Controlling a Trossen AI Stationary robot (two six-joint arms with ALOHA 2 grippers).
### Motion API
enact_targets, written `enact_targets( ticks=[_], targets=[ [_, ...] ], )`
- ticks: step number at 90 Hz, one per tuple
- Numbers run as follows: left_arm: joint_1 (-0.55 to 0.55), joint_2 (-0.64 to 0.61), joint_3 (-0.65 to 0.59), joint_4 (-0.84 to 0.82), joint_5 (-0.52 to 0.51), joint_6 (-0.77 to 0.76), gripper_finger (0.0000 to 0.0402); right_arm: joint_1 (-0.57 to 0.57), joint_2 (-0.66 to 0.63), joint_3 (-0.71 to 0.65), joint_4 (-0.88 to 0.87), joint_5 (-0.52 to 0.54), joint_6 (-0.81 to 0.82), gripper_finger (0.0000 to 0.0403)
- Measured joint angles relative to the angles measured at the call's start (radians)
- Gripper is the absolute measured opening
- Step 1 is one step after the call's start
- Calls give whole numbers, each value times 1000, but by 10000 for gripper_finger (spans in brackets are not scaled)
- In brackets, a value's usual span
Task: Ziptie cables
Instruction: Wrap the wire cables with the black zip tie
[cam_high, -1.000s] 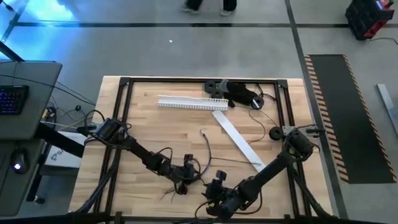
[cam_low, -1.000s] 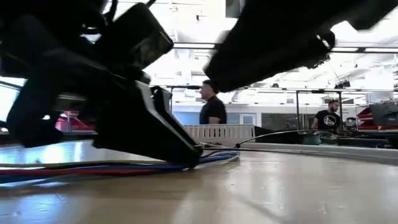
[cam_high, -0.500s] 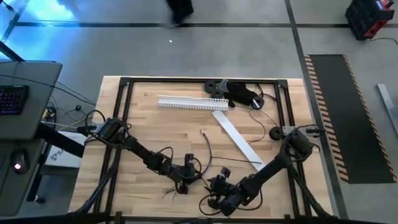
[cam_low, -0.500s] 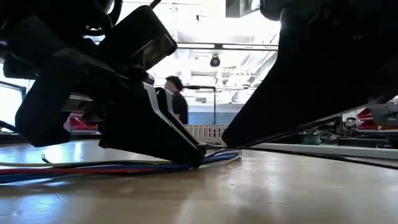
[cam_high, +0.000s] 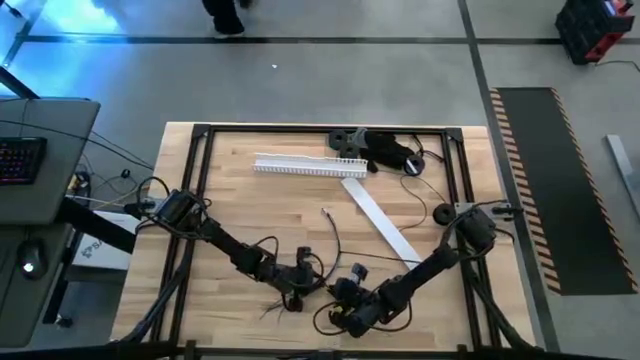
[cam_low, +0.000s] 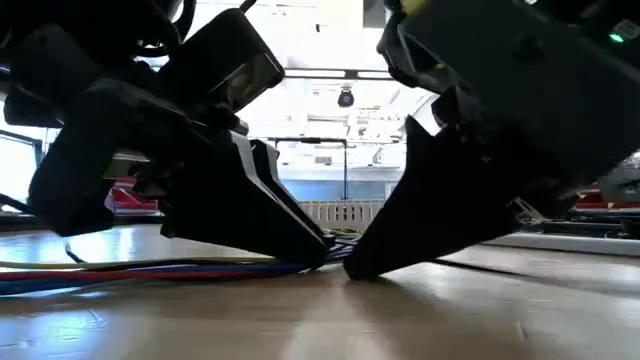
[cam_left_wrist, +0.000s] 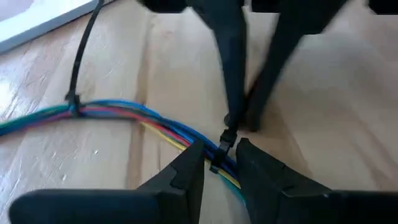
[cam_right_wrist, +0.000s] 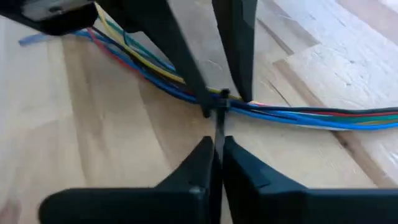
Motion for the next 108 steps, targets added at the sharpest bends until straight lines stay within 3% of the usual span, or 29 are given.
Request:
enact_targets(
  ticks=[23, 58, 84, 108],
  targets=[
    [-1, 1, 0, 46, 56, 100, 114, 3, 1, 1, 0, -6, -10, 1],
    [28, 1, 0, 28, 54, 129, 41, 3, 1, 1, 1, -6, -1, 0],
    [33, 1, 0, 20, 69, 144, 29, 3, 1, 1, 1, -7, 2, 0],
    [33, -3, 3, -40, 41, 128, 3, 20, 0, 5, -90, -10, 194, 0]
  ],
)
